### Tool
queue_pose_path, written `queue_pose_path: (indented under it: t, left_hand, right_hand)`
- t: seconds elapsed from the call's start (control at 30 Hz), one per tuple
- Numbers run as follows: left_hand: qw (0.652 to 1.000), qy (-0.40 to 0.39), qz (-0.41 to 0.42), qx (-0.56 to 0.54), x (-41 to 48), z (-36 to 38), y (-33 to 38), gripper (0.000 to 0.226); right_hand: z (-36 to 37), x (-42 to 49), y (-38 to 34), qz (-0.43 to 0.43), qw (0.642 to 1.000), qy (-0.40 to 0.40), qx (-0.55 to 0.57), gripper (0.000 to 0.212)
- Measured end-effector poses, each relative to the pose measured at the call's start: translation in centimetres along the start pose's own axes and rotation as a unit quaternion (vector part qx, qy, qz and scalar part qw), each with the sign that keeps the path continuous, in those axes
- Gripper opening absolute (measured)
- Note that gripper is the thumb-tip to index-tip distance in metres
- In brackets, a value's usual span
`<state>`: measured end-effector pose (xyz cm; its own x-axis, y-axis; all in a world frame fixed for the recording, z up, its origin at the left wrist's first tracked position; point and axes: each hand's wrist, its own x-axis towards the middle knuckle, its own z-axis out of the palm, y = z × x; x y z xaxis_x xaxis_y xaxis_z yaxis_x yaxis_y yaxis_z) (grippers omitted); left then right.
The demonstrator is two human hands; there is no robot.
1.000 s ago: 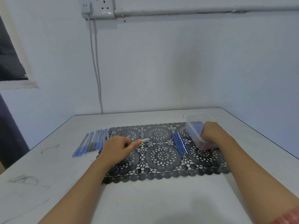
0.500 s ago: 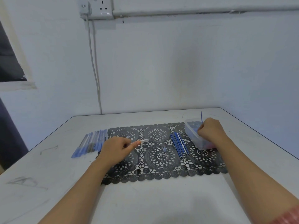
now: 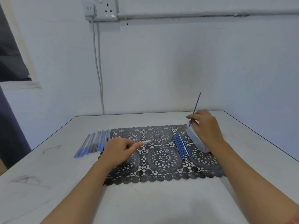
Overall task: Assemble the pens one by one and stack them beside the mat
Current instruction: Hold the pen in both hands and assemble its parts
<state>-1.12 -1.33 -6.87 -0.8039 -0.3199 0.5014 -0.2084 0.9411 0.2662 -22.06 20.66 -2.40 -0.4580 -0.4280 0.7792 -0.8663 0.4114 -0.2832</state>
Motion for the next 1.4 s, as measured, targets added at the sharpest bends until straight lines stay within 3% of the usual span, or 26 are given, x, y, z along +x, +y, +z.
queue_pose_path:
  t: [0.23, 0.33, 0.47, 0.7, 1.03, 1.2, 1.4]
  left_hand:
    - [1.000, -0.007, -0.001, -0.002, 0.0, -0.2, 0.3, 0.059]
    - [1.000, -0.007, -0.001, -0.005, 0.0, -0.3, 0.4, 0.061]
    - [1.000, -0.003, -0.006, -0.016, -0.1, -0.4, 0.6, 0.057]
    - [0.999, 0.032, -0.008, -0.015, 0.0, -0.5, 0.5, 0.064]
    - [0.999, 0.042, -0.005, 0.021, 0.2, -0.5, 0.7, 0.064]
    - [0.999, 0.044, 0.003, 0.029, 0.2, -0.5, 0.8, 0.064]
    - [0.998, 0.040, 0.014, 0.043, 0.3, -0.4, 0.7, 0.066]
  right_hand:
    - [1.3, -0.7, -2.2, -0.134, 0.990, 0.036, 0.012, 0.013]
    - [1.9, -1.1, -2.6, -0.199, 0.980, 0.010, -0.008, 0.037]
    - [2.5, -1.8, -2.7, -0.220, 0.974, -0.046, -0.038, 0.068]
    - [2.9, -2.6, -3.9, -0.220, 0.968, -0.119, -0.017, 0.082]
    - [3.8, -3.3, -4.9, -0.249, 0.963, -0.100, -0.001, 0.078]
    - [3.9, -3.5, -5.5, -0.263, 0.964, -0.049, 0.015, 0.054]
    - [4.4, -3.8, -5.5, -0.265, 0.963, -0.036, 0.042, 0.055]
